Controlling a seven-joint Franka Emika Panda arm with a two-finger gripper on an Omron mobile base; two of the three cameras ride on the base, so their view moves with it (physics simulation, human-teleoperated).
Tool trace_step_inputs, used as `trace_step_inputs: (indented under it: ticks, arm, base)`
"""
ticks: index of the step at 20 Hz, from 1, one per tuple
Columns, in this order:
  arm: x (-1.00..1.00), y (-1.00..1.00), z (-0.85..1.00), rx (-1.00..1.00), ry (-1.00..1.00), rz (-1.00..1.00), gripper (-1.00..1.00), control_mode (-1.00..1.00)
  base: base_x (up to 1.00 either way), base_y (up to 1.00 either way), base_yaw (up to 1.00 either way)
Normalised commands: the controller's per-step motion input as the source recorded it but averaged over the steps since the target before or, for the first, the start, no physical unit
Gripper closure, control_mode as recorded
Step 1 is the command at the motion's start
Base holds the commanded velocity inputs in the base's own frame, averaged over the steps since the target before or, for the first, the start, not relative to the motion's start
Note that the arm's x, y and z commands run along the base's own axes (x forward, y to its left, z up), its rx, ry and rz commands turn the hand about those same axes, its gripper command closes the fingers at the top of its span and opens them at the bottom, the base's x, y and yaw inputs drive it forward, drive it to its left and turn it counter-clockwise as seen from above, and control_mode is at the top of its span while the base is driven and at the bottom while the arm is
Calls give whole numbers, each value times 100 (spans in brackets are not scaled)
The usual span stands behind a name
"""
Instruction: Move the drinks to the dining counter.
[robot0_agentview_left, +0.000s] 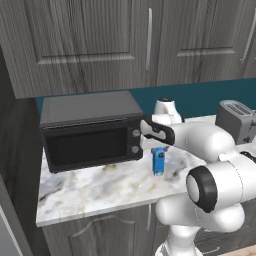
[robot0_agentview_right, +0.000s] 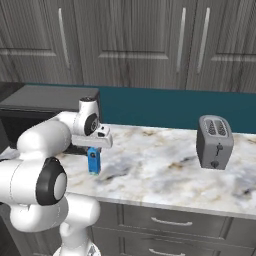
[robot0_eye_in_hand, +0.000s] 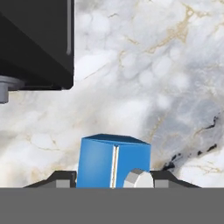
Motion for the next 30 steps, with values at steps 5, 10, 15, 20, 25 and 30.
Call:
trace_step_inputs:
  ticks: [5, 10, 15, 20, 25, 30]
  arm:
    - [-11, 0, -43, 0, 1, 0, 100, -100]
    - [-38, 0, -30, 0, 0, 0, 100, -100]
    - [-58, 0, -24, 0, 0, 0, 100, -100]
    - [-71, 0, 1, 0, -9, 0, 100, -100]
    - [-54, 0, 23, 0, -18, 0, 100, -100]
    - [-33, 0, 44, -1, -23, 0, 100, -100]
  base:
    - [0, 0, 0]
    - [0, 0, 0]
    - [0, 0, 0]
    - [0, 0, 0]
    - [0, 0, 0]
    - [0, 0, 0]
